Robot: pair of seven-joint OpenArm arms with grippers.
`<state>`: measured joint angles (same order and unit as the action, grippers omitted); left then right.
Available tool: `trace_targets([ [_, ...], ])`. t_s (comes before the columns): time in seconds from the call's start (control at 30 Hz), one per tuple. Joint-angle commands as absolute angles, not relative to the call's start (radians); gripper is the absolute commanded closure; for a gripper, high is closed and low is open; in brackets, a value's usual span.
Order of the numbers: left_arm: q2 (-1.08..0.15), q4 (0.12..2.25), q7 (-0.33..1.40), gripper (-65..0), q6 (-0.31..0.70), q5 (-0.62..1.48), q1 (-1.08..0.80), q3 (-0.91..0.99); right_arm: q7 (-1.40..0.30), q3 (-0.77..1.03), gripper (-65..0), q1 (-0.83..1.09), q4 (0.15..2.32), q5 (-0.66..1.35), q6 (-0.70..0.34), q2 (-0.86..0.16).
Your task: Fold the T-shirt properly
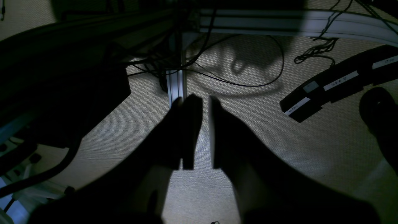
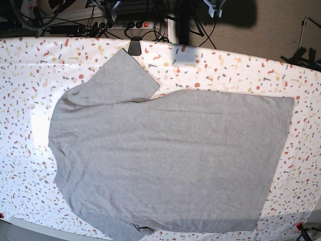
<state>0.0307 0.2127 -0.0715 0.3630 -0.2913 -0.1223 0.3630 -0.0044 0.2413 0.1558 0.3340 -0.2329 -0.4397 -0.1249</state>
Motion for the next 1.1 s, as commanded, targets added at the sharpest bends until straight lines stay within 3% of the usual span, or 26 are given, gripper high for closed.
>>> trace_targets([
  [0.0, 0.033, 0.216, -0.075, -10.0, 0.370, -0.287, -0.130, 0.364, 0.001, 0.242, -9.4, 0.160, 0.339, -0.224, -0.448, -0.130],
  [0.3, 0.033, 0.216, -0.076, -9.9, 0.370, -0.287, -0.130, 0.364, 0.030, 0.242, -9.4, 0.160, 0.339, -0.224, -0.518, -0.130],
  [0.93, 0.033, 0.229, -0.076, -10.0, 0.373, -0.287, -0.146, 0.364, 0.046, 0.242, -9.4, 0.171, 0.351, -0.225, -0.535, -0.143],
  [1.07, 0.033, 0.327, -0.076, -10.0, 0.464, -0.287, -0.205, 0.364, 0.054, 0.242, -9.4, 0.227, 0.431, -0.224, -0.627, -0.165],
])
